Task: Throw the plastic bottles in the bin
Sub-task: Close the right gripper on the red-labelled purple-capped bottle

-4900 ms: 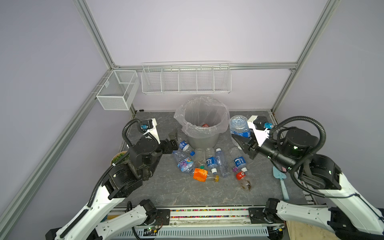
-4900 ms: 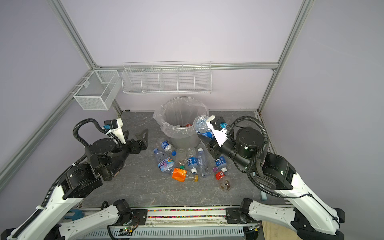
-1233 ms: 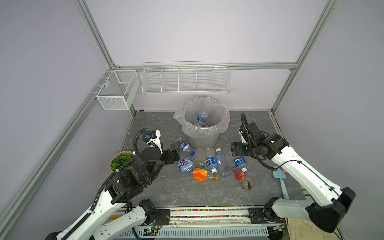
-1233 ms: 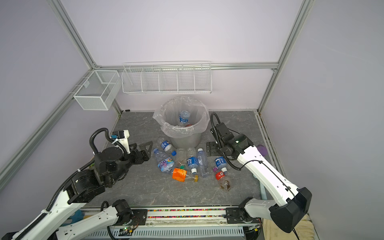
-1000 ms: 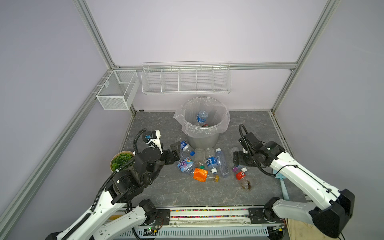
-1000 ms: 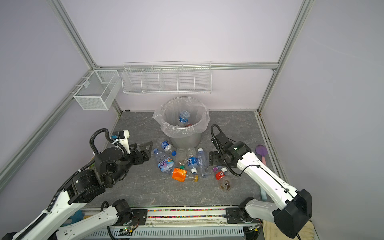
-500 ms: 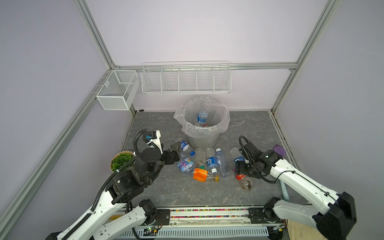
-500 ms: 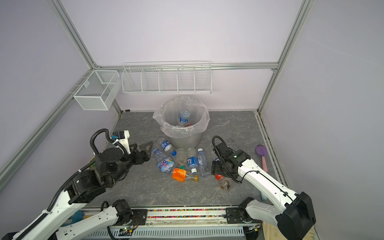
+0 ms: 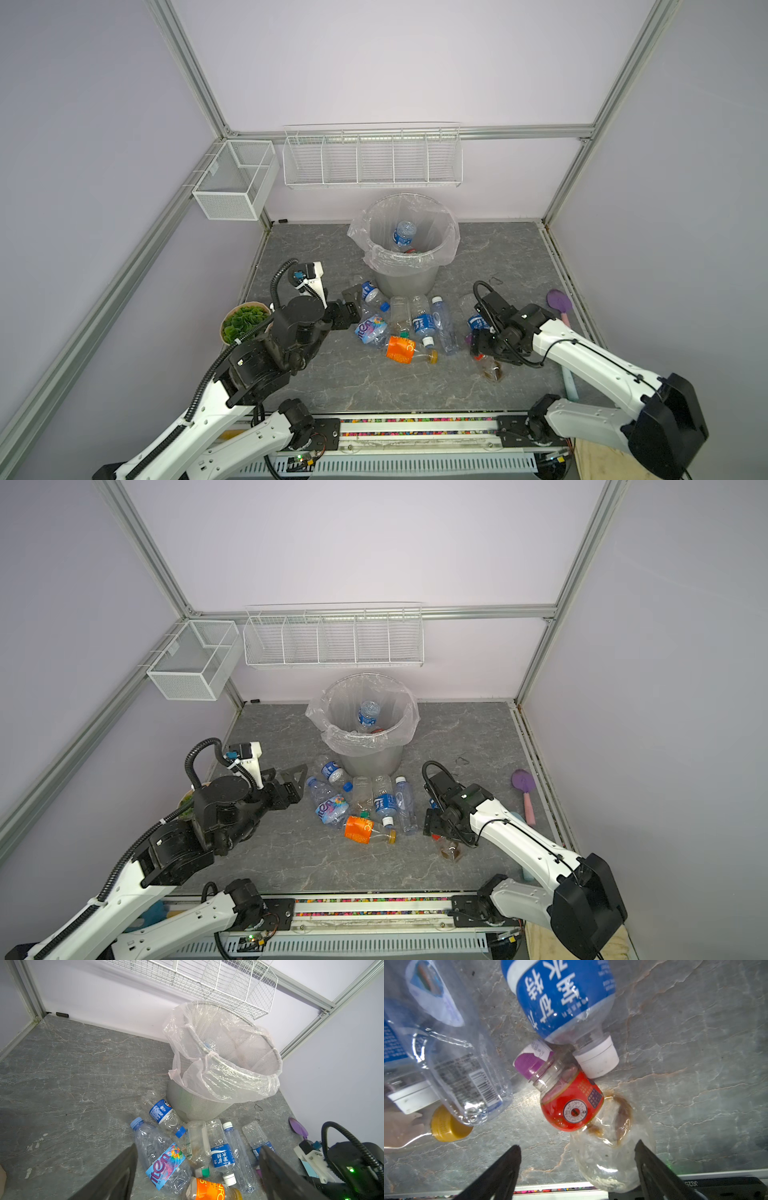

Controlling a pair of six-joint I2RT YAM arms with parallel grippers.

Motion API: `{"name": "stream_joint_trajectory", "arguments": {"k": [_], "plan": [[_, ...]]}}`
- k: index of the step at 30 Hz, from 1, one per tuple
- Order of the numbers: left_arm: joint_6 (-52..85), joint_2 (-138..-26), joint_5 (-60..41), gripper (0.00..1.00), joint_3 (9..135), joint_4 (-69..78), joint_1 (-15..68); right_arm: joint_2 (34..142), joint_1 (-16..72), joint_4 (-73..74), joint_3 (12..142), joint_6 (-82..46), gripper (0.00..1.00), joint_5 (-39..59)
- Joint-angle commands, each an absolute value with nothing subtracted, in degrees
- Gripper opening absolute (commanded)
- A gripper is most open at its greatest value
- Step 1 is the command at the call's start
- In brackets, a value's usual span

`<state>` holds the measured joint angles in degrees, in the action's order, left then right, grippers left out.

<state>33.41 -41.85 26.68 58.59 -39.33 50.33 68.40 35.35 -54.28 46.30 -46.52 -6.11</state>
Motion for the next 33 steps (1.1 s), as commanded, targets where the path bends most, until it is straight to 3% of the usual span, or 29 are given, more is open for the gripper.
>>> {"name": "stream_joint_trajectory", "arguments": {"k": [1, 19, 33], "plan": [[34.27, -41.31, 26.92, 0.9, 58.03, -39.55, 50.63, 70.31, 36.07, -51.98, 43.84, -48.86, 0.88, -4.61], [34.46, -40.51, 27.24, 0.9, 57.88, -40.11, 50.75, 75.22, 39.88, -46.43, 40.78, -50.84, 0.89, -2.63], [34.72, -39.4, 27.7, 0.9, 57.54, -40.78, 50.64, 80.13, 42.33, -43.25, 39.35, -52.44, 0.98, -3.18]]}}
